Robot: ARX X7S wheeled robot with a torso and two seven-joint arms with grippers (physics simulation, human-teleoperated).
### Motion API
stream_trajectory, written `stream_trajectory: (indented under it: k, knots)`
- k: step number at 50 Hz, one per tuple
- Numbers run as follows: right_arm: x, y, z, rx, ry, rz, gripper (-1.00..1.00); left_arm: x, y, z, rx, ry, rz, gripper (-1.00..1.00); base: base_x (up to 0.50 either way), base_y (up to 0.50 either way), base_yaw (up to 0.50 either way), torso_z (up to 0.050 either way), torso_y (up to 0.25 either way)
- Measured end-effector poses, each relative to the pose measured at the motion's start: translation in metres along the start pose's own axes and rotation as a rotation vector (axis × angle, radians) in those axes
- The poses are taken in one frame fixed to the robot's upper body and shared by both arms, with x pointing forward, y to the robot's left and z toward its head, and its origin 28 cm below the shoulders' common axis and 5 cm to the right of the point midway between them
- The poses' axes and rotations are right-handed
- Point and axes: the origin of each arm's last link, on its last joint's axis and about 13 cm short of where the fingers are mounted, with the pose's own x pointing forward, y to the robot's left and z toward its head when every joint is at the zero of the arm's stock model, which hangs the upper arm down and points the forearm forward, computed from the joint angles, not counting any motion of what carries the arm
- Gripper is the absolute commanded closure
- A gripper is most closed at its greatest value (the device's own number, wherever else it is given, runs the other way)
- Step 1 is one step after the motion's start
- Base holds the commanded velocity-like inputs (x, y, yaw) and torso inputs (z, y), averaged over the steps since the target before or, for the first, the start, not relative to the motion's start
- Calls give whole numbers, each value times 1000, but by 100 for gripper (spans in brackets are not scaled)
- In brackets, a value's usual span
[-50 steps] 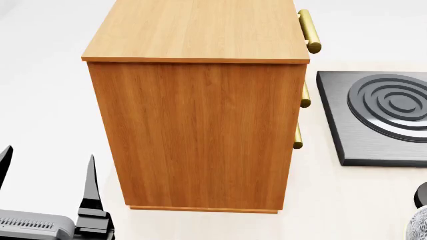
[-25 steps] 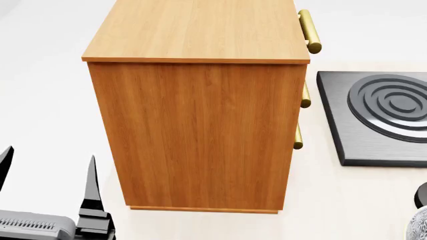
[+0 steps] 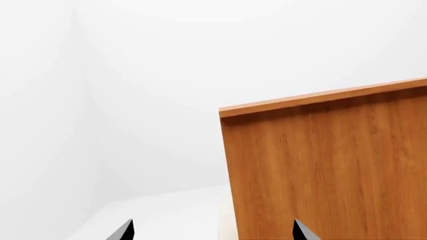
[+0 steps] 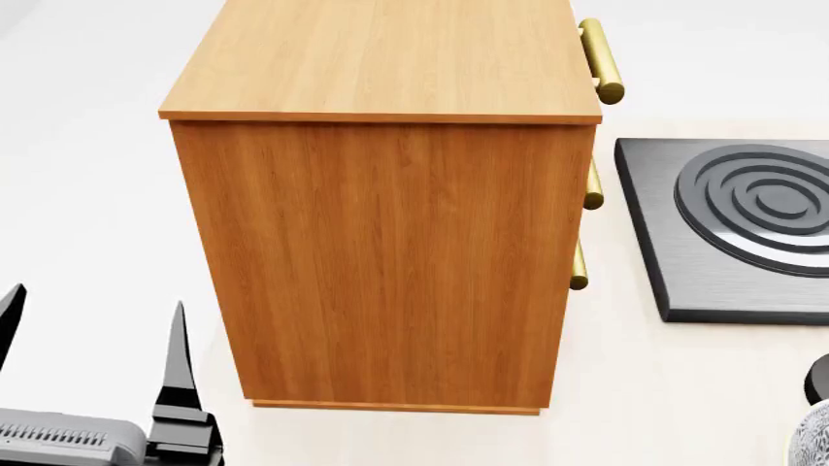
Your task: Put the bowl on the top of the cabinet.
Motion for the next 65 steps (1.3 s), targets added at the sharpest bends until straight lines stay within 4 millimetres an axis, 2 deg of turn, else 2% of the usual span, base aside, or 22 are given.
stream_trajectory:
  k: [21,22,45,51,65]
  knots:
    - [1,0,-1,-3,2,-9,-100,0,0,0,1,0,1,-100,0,0,0,0,0]
    - [1,0,-1,-3,2,-9,100,0,0,0,1,0,1,-100,0,0,0,0,0]
    - [-2,0,6,15,-21,0,100,-2,0,2,3,-10,3,-100,0,0,0,0,0]
    - [-5,-4,19,26,-59,1,100,-2,1,2,3,-11,4,-100,0,0,0,0,0]
    - [-16,-18,67,86,-185,7,100,-2,1,3,5,-11,5,-100,0,0,0,0,0]
